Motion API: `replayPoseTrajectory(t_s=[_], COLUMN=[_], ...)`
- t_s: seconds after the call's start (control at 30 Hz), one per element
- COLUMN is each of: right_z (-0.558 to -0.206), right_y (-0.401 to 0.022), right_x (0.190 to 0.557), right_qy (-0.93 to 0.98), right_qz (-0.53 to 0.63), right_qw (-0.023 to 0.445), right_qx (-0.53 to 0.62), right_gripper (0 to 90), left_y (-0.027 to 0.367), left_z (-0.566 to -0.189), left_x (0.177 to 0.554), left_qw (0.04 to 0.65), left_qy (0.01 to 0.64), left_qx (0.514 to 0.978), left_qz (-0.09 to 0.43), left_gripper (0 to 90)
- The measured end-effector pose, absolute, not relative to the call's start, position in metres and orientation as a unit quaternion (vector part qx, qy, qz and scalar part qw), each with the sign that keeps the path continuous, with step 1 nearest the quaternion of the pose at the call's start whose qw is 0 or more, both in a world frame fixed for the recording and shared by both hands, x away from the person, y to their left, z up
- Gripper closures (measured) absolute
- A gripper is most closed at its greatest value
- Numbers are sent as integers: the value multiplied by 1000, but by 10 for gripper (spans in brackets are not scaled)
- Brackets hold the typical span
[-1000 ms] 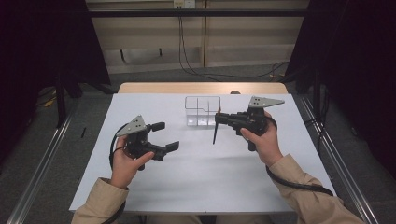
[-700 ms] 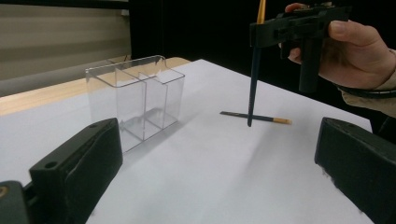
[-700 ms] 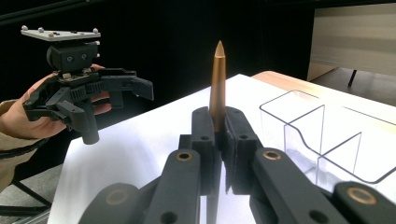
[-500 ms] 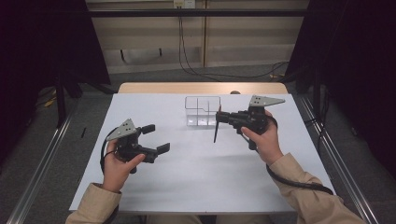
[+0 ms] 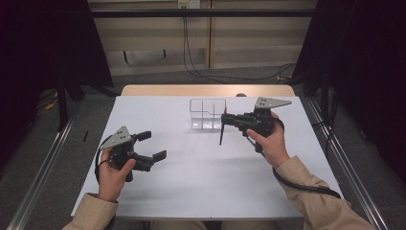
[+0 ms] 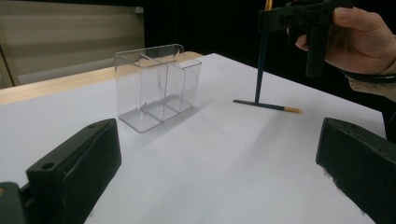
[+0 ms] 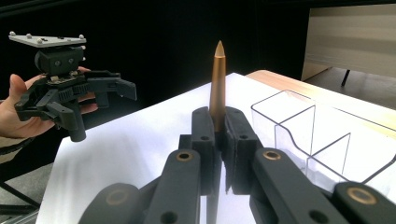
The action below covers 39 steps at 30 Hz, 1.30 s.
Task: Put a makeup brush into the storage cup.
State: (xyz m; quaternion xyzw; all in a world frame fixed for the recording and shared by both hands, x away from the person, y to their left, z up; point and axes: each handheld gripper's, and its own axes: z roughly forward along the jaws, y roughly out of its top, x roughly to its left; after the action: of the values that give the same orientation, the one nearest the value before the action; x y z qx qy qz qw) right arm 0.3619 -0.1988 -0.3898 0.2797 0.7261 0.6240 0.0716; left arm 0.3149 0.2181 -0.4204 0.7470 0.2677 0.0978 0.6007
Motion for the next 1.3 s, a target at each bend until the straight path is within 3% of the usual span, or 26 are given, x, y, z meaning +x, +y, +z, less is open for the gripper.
replayPoseTrajectory(t_s=[1.3], right_z=[-366], right_y=[-199], right_x=[401], right_qy=[723], right_qz=[614], right_qw=[127], right_qx=[292], right_gripper=[840], left_y=[227], left_z=[-427], left_x=[309], left_qw=[602], left_qy=[259], left_qx=[749], left_qz=[97], left_gripper=[1])
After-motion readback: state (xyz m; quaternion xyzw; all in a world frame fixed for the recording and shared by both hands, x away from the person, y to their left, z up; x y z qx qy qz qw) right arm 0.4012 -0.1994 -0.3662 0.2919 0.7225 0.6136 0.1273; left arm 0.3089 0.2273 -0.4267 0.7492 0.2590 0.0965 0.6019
